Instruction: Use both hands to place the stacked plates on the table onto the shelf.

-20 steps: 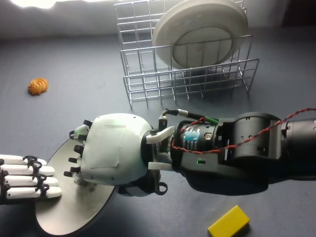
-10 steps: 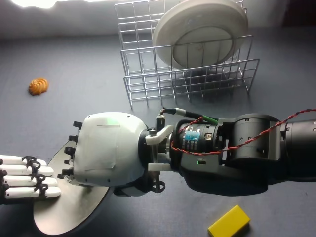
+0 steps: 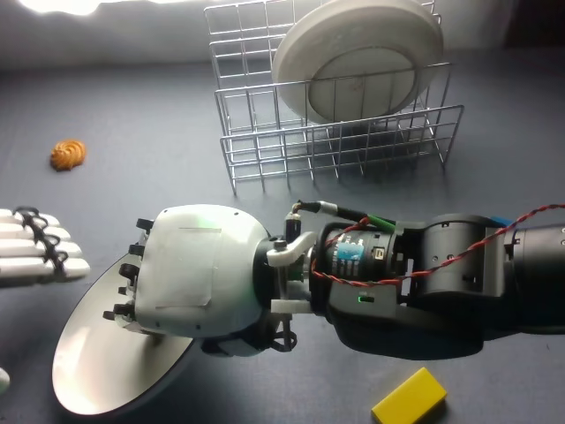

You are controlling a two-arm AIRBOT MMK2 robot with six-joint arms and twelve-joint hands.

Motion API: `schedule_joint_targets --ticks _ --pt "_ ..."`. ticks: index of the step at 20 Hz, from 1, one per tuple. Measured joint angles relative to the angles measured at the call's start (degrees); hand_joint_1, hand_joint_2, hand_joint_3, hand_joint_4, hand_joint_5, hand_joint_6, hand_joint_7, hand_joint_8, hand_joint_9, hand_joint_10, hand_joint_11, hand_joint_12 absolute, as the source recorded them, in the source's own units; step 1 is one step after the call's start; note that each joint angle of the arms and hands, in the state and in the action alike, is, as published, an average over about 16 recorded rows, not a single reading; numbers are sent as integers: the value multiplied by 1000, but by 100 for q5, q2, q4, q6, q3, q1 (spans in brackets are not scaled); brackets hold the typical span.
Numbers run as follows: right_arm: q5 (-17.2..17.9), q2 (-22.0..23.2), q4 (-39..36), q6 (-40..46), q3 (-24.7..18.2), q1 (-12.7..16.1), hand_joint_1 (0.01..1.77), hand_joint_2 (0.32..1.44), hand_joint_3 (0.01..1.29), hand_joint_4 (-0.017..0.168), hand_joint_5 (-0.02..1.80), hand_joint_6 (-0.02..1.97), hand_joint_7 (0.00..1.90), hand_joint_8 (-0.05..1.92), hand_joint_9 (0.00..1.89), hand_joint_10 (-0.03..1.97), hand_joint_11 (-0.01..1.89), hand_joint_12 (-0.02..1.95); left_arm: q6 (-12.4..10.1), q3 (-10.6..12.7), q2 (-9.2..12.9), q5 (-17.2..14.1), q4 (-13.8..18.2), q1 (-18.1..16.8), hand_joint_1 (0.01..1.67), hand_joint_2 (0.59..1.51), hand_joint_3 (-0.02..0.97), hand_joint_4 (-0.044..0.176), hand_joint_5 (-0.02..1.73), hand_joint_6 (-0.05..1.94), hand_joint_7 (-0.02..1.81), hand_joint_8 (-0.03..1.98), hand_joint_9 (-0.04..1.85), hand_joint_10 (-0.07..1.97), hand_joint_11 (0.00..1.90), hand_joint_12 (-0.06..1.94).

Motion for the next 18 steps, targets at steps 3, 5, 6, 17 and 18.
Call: schedule_joint_targets --ticks 3,5,6,17,18 --pt "18 130 35 -7 -96 -18 1189 962 14 -9 814 660 965 846 1236 204 896 1053 0 126 31 -4 -217 -95 21 1091 20 2 6 17 17 -2 7 5 15 8" --pt "25 263 63 -11 -200 -27 1189 962 15 -8 815 679 974 846 1257 170 897 1050 0 201 52 15 -342 -148 21 1091 20 2 9 17 18 -2 11 9 15 8" --pt "30 344 80 -14 -264 -30 1189 962 15 -8 816 694 981 842 1265 161 897 1047 0 233 62 30 -397 -168 21 1091 20 2 10 16 17 -2 12 10 15 8" --pt "78 1543 383 -108 -1211 28 1190 973 16 -2 871 944 1052 842 1297 95 873 1048 0 384 111 332 -642 -282 20 1090 19 5 20 16 16 -2 18 10 15 8" --pt "83 1640 401 -121 -1286 43 1191 977 16 -1 877 968 1057 846 1295 89 870 1046 -1 387 111 355 -648 -283 20 1089 19 5 20 16 16 -2 18 10 16 8"
